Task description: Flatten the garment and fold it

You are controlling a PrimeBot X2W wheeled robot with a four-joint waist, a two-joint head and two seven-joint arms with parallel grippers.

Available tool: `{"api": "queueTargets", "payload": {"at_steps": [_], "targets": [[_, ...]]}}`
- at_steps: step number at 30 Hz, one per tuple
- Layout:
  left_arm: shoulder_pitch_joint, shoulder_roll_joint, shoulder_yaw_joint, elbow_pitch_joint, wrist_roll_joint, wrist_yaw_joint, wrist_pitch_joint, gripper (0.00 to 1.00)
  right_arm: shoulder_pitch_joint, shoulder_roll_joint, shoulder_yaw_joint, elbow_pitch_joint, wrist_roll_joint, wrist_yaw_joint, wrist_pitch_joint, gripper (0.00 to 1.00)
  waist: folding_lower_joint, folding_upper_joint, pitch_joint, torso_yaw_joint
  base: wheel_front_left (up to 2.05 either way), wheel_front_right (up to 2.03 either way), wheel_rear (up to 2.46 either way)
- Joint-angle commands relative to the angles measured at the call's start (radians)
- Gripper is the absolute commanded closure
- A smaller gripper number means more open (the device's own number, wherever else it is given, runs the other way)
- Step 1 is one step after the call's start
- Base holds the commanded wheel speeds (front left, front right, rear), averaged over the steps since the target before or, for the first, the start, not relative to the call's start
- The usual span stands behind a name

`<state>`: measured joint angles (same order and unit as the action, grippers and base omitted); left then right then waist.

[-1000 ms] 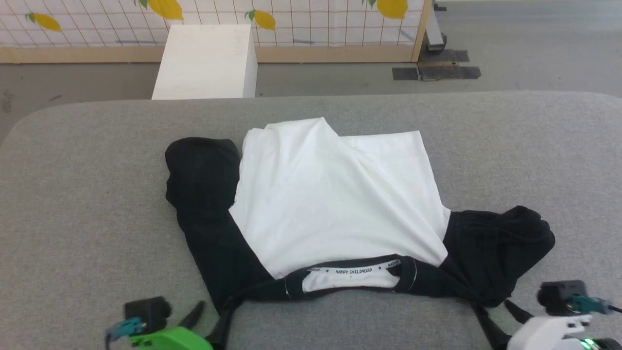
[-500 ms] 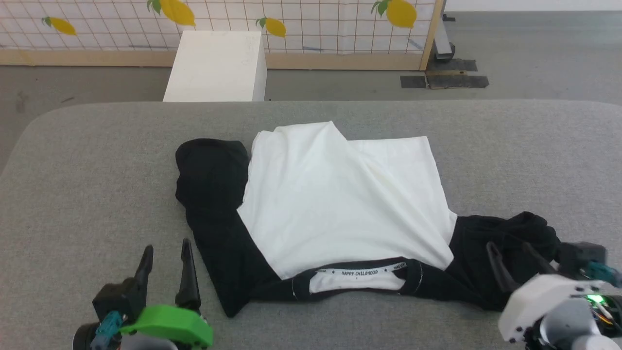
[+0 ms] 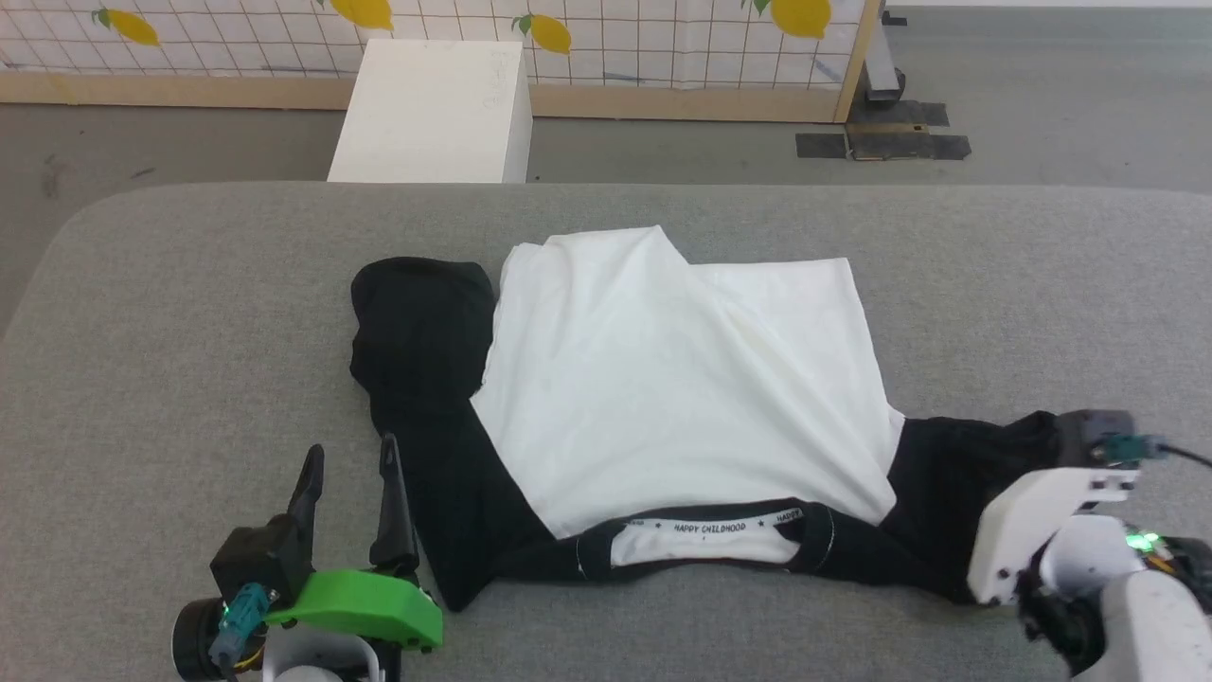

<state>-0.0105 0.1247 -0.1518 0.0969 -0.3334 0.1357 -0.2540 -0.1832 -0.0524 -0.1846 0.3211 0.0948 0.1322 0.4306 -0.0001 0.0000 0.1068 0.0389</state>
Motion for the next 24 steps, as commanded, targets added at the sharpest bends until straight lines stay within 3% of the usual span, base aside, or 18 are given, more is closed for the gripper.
{"api": "queueTargets", "payload": {"at_steps": [1,6,12,13,14,19,20,24], "targets": [[0.009,-0.006,0.013,0.005,0.012,-0.009,-0.008,0.0,-0.023,-0.003,-0.037,-0.01,0.001,-0.002,-0.014,1.0,0.0001,0.0,0.0,-0.003,0.0,0.0,0.0],[0.018,-0.022,0.037,0.019,0.025,-0.034,-0.008,0.0,-0.02,-0.003,-0.237,-0.08,0.011,-0.002,-0.053,1.0,0.0001,0.0,-0.003,-0.009,0.0,0.0,0.0],[0.02,-0.038,0.05,0.041,0.038,-0.065,-0.008,0.0,0.002,-0.005,-0.57,-0.118,-0.057,-0.002,-0.084,1.0,0.0001,0.0,-0.008,-0.012,0.0,0.0,0.0],[0.021,-0.041,0.051,0.045,0.04,-0.07,-0.008,0.0,0.007,-0.004,-0.61,-0.115,-0.081,-0.002,-0.092,0.12,0.0001,0.0,-0.01,-0.013,0.0,0.0,0.0],[0.022,-0.042,0.051,0.049,0.041,-0.074,-0.008,0.0,0.01,-0.003,-0.637,-0.11,-0.089,-0.002,-0.096,0.0,0.0001,0.0,-0.011,-0.014,0.0,0.0,0.0],[0.03,-0.048,0.054,0.087,0.029,-0.089,-0.008,0.0,0.034,0.001,-0.644,-0.129,-0.082,-0.002,-0.207,0.0,0.0001,0.0,-0.022,-0.022,0.0,0.0,0.0],[0.032,-0.05,0.051,0.107,0.019,-0.092,0.001,0.0,0.058,0.002,-0.59,-0.125,-0.037,-0.002,-0.277,0.0,0.0001,0.0,-0.028,-0.024,0.0,0.0,0.0],[0.04,-0.053,0.038,0.115,0.003,-0.082,0.068,0.0,0.136,0.002,-0.445,-0.113,0.054,-0.002,-0.385,0.0,0.0001,0.0,-0.036,-0.032,0.0,0.0,0.0]]}}
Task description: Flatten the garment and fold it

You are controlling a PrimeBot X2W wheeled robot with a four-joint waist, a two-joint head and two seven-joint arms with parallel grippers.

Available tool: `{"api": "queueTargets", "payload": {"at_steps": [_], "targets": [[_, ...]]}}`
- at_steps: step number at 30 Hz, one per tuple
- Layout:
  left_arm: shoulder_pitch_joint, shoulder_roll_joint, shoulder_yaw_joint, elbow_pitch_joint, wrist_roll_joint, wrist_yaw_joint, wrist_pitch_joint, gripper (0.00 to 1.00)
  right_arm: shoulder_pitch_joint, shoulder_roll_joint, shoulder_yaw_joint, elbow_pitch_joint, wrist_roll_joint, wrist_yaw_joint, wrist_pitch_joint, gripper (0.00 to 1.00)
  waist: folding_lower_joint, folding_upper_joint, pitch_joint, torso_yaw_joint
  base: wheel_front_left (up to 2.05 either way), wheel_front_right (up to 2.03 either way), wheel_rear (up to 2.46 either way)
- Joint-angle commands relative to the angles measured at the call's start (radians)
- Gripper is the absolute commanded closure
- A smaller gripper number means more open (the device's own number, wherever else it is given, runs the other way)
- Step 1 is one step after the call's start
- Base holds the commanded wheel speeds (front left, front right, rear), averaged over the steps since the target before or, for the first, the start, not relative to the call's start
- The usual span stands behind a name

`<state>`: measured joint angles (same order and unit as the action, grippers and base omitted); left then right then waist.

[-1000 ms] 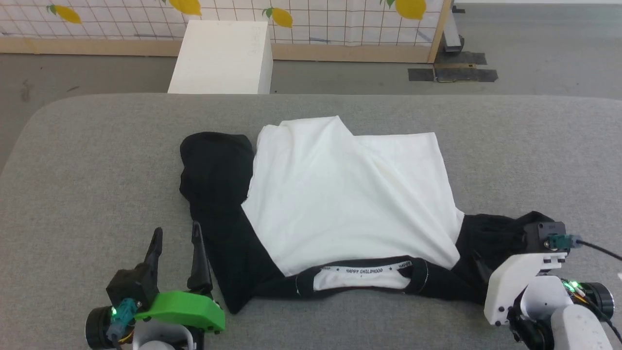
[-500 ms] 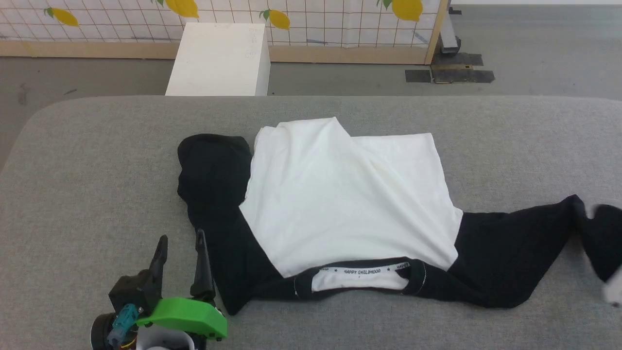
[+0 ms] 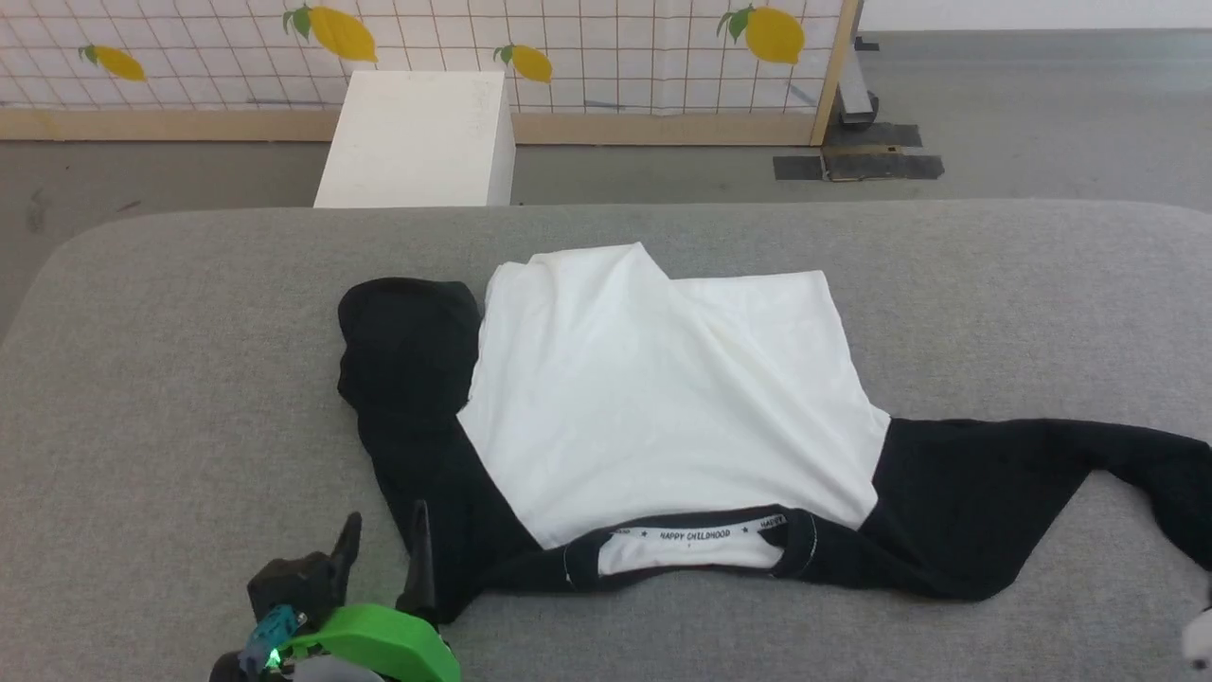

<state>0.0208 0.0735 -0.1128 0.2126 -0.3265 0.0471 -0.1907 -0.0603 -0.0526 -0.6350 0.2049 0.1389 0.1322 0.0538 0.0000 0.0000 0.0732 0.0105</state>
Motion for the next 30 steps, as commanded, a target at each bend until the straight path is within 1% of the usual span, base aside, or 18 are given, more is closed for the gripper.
{"api": "queueTargets", "payload": {"at_steps": [1,3,5,8,13,16,19,21,22,25,30], "targets": [[0.012,-0.003,-0.001,-0.001,-0.008,0.015,0.029,0.0,0.031,0.002,0.041,0.006,0.028,-0.002,-0.025,0.0,0.0,0.0,-0.003,-0.006,0.0,0.0,0.0],[0.022,-0.003,-0.003,-0.004,-0.018,0.037,0.102,0.0,0.071,0.002,0.131,0.007,0.073,-0.002,-0.051,0.0,0.0,0.0,-0.003,-0.016,0.0,0.0,0.0],[0.031,-0.004,-0.003,-0.013,-0.028,0.059,0.17,0.0,0.097,0.002,0.194,0.0,0.102,-0.002,-0.063,0.0,0.0,0.0,0.001,-0.024,0.0,0.0,0.0],[0.047,-0.002,-0.007,-0.029,-0.034,0.096,0.274,0.0,0.118,0.002,0.253,-0.015,0.126,-0.002,-0.072,0.0,0.0,0.0,0.007,-0.034,0.0,0.0,0.0],[0.072,-0.005,-0.03,-0.066,-0.06,0.128,0.433,0.0,0.129,0.002,0.323,-0.038,0.152,-0.002,-0.069,0.0,0.0,0.0,0.014,-0.047,0.0,0.0,0.0],[0.076,-0.006,-0.039,-0.068,-0.078,0.136,0.491,0.0,0.133,0.002,0.375,-0.058,0.174,-0.002,-0.056,0.0,0.0,0.0,0.018,-0.056,0.0,0.0,0.0],[0.075,-0.005,-0.071,-0.061,-0.083,0.123,0.554,0.0,0.14,0.002,0.406,-0.061,0.179,-0.002,-0.047,0.0,0.0,0.0,0.023,-0.062,0.0,0.0,0.0],[0.078,-0.006,-0.092,-0.064,-0.095,0.105,0.592,0.84,0.146,0.002,0.422,-0.058,0.192,-0.002,-0.039,0.0,0.0,0.0,0.025,-0.065,0.0,0.0,0.0],[0.08,-0.006,-0.099,-0.068,-0.101,0.096,0.604,1.0,0.148,0.002,0.428,-0.056,0.203,-0.002,-0.033,0.0,0.0,0.0,0.026,-0.066,0.0,0.0,0.0],[0.082,-0.001,-0.111,-0.086,-0.108,0.079,0.611,1.0,0.161,0.002,0.446,-0.043,0.234,-0.002,0.003,0.0,0.0,0.0,0.029,-0.065,0.0,0.0,0.0],[0.077,0.01,-0.094,-0.106,-0.093,0.085,0.546,1.0,0.164,0.002,0.465,-0.003,0.296,-0.002,0.12,0.0,0.0,0.0,0.034,-0.052,0.0,0.0,0.0]]}}
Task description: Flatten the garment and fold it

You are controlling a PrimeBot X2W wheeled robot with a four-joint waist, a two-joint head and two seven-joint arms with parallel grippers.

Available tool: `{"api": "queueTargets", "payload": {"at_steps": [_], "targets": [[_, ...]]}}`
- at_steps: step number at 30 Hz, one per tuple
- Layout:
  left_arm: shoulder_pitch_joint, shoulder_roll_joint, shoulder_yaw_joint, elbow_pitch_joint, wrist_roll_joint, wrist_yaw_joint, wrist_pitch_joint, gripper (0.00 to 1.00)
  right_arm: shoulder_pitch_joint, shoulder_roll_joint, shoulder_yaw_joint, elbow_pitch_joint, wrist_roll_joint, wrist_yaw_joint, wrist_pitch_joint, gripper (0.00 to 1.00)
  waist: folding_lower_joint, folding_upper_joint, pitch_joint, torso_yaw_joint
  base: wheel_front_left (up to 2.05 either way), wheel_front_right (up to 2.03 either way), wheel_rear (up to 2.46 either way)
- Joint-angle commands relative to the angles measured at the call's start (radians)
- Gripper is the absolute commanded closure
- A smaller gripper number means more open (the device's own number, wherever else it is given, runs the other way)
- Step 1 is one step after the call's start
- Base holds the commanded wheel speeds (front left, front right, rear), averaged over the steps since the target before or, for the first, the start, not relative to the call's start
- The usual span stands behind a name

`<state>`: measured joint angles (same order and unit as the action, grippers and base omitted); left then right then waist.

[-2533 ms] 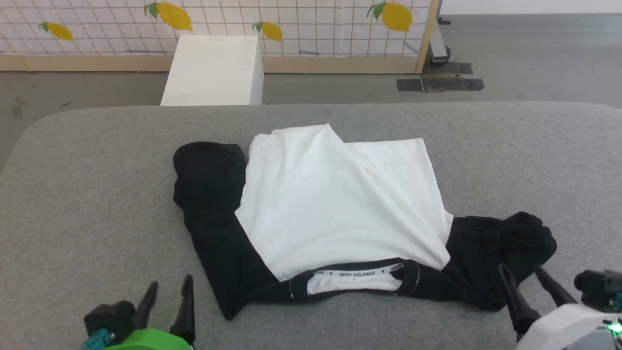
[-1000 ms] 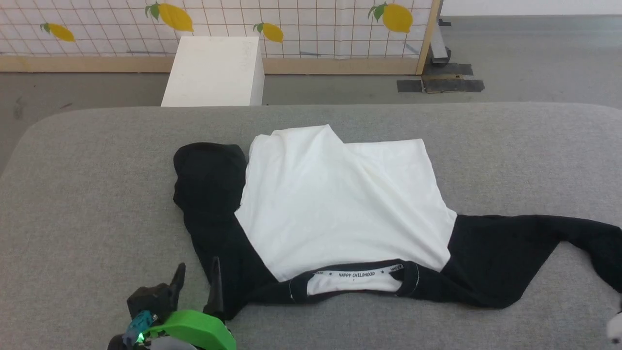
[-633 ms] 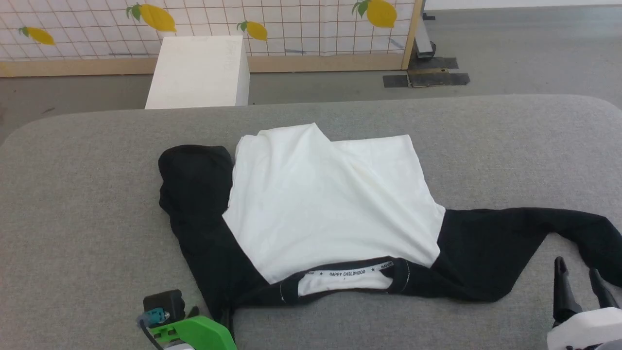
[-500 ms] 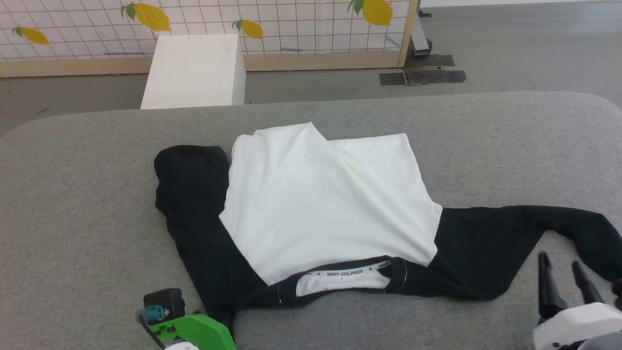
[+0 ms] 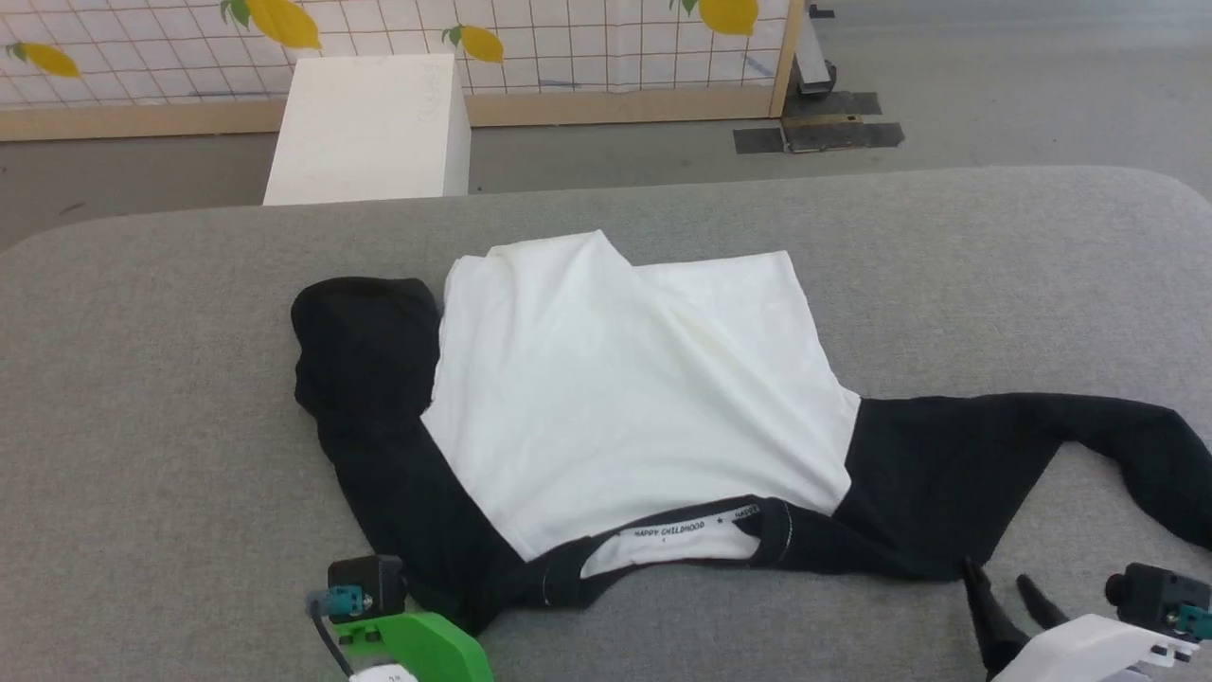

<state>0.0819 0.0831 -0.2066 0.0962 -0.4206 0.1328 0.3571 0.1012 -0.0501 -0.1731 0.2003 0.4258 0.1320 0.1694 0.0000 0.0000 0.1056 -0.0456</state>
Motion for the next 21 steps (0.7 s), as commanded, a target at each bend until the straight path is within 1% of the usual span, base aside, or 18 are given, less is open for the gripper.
{"api": "queueTargets", "payload": {"at_steps": [1,7,13,14,15,16,17,19,21], "targets": [[0.015,0.004,0.002,0.009,0.004,0.0,-0.012,1.0,-0.004,0.0,0.005,0.011,0.026,-0.001,0.027,0.0,0.0,0.0,0.003,0.007,0.0,0.0,0.0],[0.006,0.007,-0.003,0.015,0.004,-0.007,-0.033,1.0,-0.056,0.0,0.025,0.067,0.081,-0.001,0.146,0.0,0.0,0.0,0.009,0.037,0.0,0.0,0.0],[-0.001,0.001,-0.017,0.026,-0.006,-0.016,-0.049,1.0,-0.099,0.0,0.051,0.109,0.099,-0.001,0.257,0.0,0.0,0.0,0.016,0.067,0.0,0.0,0.0],[-0.002,0.0,-0.019,0.027,-0.007,-0.016,-0.052,1.0,-0.106,0.0,0.053,0.11,0.104,-0.001,0.262,0.03,0.0,0.0,0.017,0.071,0.0,0.0,0.0],[-0.004,-0.001,-0.02,0.03,-0.009,-0.018,-0.056,1.0,-0.112,0.0,0.057,0.114,0.102,-0.001,0.27,0.11,0.0,0.0,0.018,0.074,0.0,0.0,0.0],[-0.004,-0.001,-0.02,0.032,-0.01,-0.019,-0.059,1.0,-0.117,0.0,0.06,0.115,0.097,-0.001,0.273,0.61,0.0,0.0,0.019,0.076,0.0,0.0,0.0],[-0.006,-0.001,-0.02,0.033,-0.01,-0.019,-0.065,1.0,-0.122,0.0,0.058,0.114,0.092,-0.001,0.269,0.78,0.0,0.0,0.019,0.079,0.0,0.0,0.0],[-0.008,0.0,-0.02,0.035,-0.01,-0.021,-0.076,1.0,-0.127,0.0,0.056,0.113,0.082,-0.001,0.265,1.0,0.0,0.0,0.019,0.083,0.0,0.0,0.0],[-0.013,0.001,-0.017,0.032,-0.009,-0.025,-0.099,1.0,-0.126,0.0,0.048,0.105,0.073,-0.001,0.255,1.0,0.0,0.0,0.018,0.084,0.0,0.0,0.0]]}}
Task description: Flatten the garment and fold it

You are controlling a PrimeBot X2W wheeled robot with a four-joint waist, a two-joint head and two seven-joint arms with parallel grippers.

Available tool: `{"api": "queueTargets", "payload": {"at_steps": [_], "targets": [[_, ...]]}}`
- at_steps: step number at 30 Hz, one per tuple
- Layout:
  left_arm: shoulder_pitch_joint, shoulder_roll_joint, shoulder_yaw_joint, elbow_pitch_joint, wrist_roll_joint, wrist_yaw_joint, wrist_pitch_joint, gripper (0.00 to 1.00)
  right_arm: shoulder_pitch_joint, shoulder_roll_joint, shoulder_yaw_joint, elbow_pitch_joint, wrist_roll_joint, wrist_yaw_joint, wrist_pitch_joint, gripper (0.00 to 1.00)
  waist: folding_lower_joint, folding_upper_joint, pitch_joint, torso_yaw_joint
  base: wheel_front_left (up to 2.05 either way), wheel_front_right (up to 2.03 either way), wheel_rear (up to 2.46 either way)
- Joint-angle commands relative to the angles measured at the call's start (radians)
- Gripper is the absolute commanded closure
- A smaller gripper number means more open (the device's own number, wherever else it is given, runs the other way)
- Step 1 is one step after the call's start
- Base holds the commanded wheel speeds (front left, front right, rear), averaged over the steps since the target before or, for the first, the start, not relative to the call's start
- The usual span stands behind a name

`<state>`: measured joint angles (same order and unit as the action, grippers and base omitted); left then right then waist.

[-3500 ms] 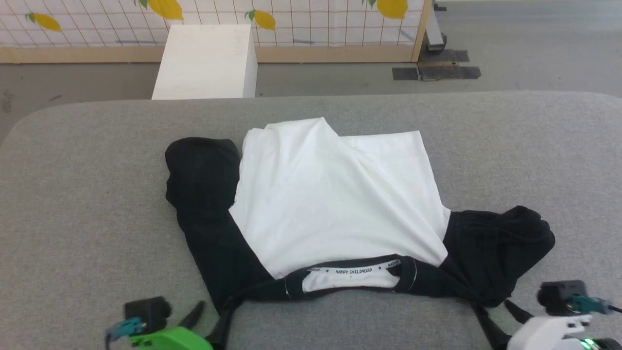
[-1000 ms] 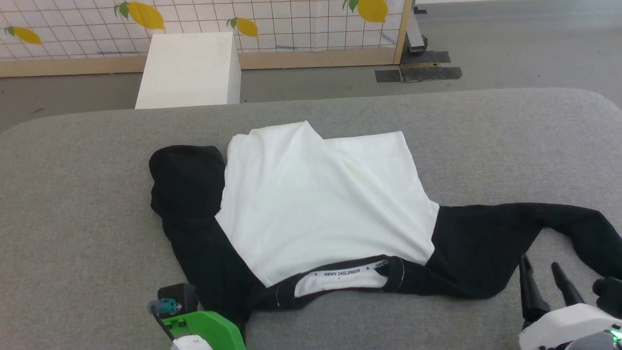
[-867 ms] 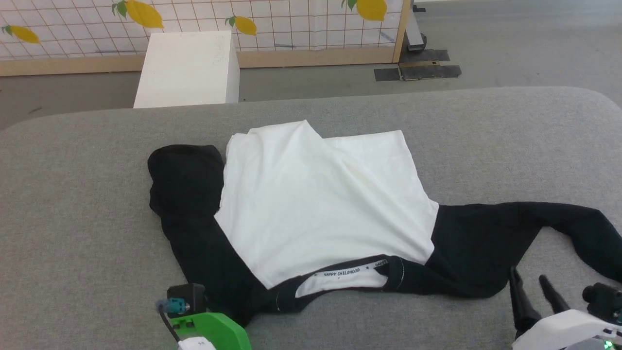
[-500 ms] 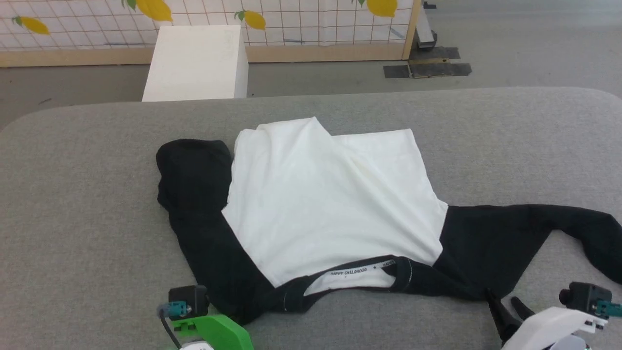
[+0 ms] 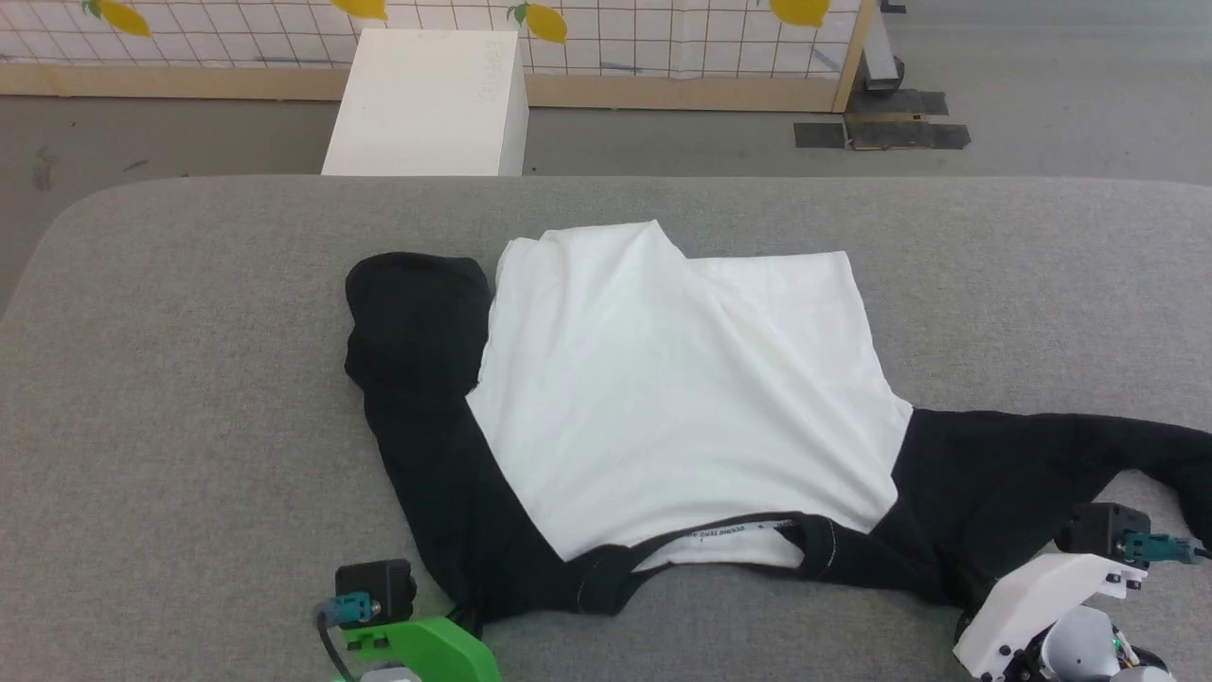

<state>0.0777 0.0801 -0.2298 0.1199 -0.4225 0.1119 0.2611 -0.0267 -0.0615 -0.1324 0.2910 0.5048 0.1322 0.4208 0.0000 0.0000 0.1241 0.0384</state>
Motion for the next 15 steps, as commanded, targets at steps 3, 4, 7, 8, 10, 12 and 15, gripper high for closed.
{"api": "queueTargets", "payload": {"at_steps": [3,4,7,8,10,12,15], "targets": [[-0.019,0.005,0.014,-0.002,-0.007,-0.011,-0.05,1.0,0.012,0.011,-0.007,-0.01,-0.02,-0.002,-0.011,1.0,0.0,0.0,-0.006,-0.003,0.0,0.0,0.0],[-0.022,0.004,0.018,-0.009,-0.013,-0.016,-0.065,1.0,0.016,0.011,-0.01,-0.021,-0.023,-0.002,-0.014,1.0,0.0,0.0,-0.009,-0.005,0.0,0.0,0.0],[-0.039,-0.007,0.045,-0.052,-0.071,-0.04,-0.125,1.0,0.022,0.011,-0.017,-0.09,-0.02,-0.002,-0.019,1.0,0.0,0.0,-0.017,-0.012,0.0,0.0,0.0],[-0.048,-0.008,0.051,-0.065,-0.084,-0.049,-0.136,1.0,0.019,0.011,-0.019,-0.118,-0.034,-0.002,-0.016,1.0,0.0,0.0,-0.019,-0.016,0.0,0.0,0.0],[-0.075,-0.004,0.061,-0.093,-0.101,-0.068,-0.146,1.0,0.004,0.011,-0.027,-0.19,-0.06,-0.002,0.006,1.0,0.0,0.0,-0.022,-0.021,0.0,0.0,0.0],[-0.117,0.005,0.072,-0.122,-0.119,-0.087,-0.145,1.0,-0.024,0.011,-0.031,-0.269,-0.097,-0.002,0.048,1.0,0.0,0.0,-0.021,-0.025,0.0,0.0,0.0],[-0.208,0.03,0.087,-0.164,-0.136,-0.111,-0.124,1.0,-0.099,0.009,-0.026,-0.394,-0.216,-0.002,0.14,1.0,0.0,0.0,-0.008,-0.034,0.0,0.0,0.0]]}}
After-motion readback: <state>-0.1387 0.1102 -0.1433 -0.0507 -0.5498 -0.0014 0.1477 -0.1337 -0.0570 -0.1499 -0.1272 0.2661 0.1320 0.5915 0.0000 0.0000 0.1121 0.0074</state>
